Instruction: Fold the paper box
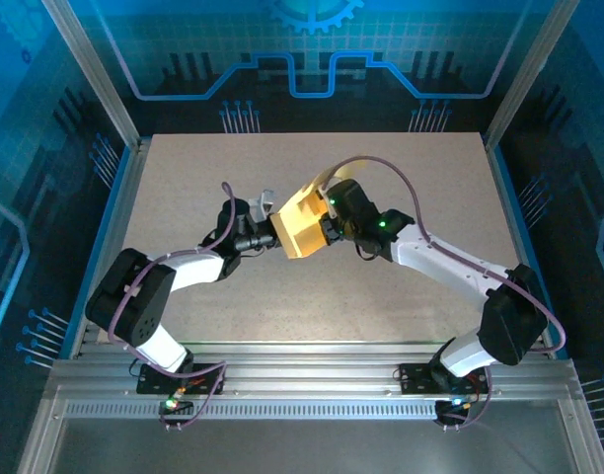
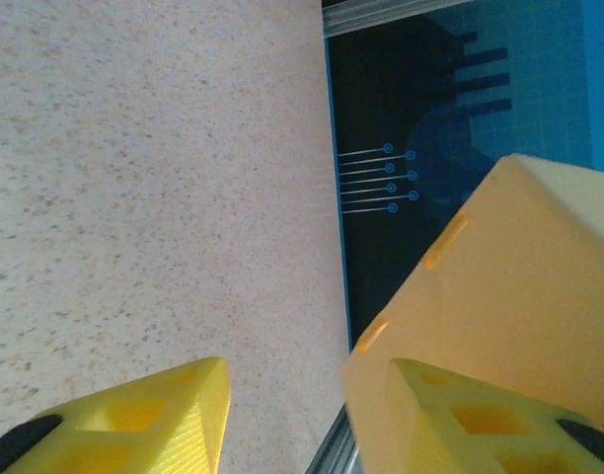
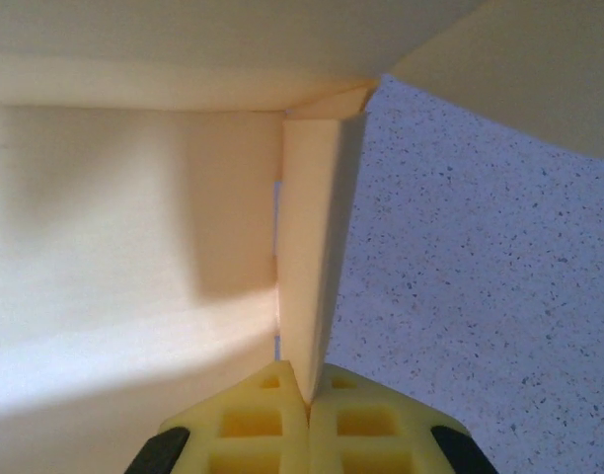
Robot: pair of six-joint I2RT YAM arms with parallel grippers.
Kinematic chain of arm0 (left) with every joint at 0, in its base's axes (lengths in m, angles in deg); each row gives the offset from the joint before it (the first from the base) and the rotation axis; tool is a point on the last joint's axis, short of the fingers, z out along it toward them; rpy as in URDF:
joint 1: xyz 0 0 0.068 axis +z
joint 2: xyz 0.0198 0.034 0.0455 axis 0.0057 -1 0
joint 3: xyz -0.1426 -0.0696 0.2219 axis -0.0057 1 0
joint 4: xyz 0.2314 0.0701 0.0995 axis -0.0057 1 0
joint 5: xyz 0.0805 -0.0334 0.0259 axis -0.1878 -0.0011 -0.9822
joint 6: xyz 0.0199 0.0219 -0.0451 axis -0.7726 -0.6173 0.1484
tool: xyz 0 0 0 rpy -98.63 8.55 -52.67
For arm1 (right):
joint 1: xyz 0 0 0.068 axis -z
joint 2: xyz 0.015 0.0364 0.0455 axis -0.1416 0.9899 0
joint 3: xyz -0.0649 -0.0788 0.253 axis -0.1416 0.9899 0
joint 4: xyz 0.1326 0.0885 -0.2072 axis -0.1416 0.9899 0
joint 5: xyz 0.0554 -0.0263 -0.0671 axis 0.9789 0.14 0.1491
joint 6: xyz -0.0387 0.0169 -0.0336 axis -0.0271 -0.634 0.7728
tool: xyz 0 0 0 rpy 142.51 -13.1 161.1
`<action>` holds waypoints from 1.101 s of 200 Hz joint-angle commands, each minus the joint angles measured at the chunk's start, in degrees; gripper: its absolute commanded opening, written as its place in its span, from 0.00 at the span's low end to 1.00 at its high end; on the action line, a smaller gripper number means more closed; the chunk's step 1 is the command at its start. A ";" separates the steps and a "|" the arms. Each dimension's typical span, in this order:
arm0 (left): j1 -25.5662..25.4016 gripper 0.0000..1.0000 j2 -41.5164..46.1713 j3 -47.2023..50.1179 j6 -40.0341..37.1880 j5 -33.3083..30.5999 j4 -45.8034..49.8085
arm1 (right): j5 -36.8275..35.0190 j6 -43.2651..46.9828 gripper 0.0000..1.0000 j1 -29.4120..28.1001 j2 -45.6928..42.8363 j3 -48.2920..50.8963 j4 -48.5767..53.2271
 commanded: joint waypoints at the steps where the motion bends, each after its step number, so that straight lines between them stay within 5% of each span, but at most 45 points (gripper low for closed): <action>1: 3.04 0.48 2.69 3.90 -2.32 3.78 -4.20 | -0.11 -1.93 0.00 2.59 -0.44 0.54 2.40; 39: 9.09 0.50 4.82 9.20 -6.42 2.74 0.36 | -0.96 -3.19 0.00 6.13 0.44 1.19 9.08; 107: 9.56 0.52 12.12 9.72 -17.48 -3.37 16.09 | -4.52 -8.85 0.00 8.76 16.96 -2.90 24.60; 220: 10.00 0.53 14.06 8.93 -21.30 -5.27 21.40 | -7.25 -11.70 0.00 8.87 31.00 -5.96 27.43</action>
